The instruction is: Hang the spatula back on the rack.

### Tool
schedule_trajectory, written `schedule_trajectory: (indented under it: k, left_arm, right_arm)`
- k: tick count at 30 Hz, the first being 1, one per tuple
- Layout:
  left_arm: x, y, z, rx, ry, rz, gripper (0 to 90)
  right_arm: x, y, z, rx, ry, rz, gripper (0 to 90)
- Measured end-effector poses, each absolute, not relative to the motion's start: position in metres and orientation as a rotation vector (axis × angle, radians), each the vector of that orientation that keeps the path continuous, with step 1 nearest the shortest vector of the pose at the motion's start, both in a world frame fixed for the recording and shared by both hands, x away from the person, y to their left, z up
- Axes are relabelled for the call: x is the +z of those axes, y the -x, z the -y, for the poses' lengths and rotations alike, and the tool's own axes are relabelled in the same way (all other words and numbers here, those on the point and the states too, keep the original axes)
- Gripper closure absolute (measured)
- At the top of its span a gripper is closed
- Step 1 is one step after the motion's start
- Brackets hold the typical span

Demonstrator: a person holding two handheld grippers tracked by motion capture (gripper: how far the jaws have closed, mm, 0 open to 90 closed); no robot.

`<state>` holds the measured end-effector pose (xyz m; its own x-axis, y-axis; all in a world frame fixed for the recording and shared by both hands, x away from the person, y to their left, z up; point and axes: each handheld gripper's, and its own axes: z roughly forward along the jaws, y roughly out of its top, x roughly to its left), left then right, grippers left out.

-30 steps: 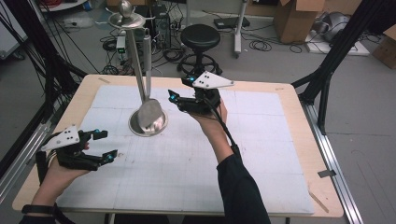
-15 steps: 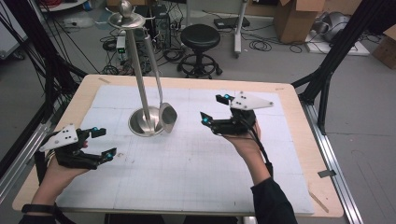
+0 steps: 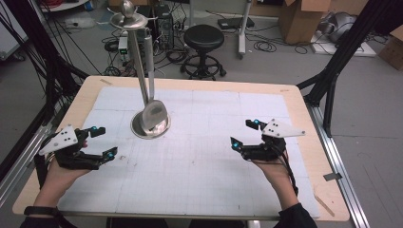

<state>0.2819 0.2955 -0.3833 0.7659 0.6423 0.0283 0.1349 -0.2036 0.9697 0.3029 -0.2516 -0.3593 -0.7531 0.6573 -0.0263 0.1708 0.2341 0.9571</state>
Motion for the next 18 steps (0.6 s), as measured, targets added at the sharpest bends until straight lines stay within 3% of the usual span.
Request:
schedule_trajectory:
  k: [18]
  left_arm:
    - [-0.384, -0.285, -0.297, 0.538, -1.716, -0.622, 15.0]
  right_arm:
    - [-0.401, -0.305, 0.281, 1.453, -0.864, -2.131, 16.1]
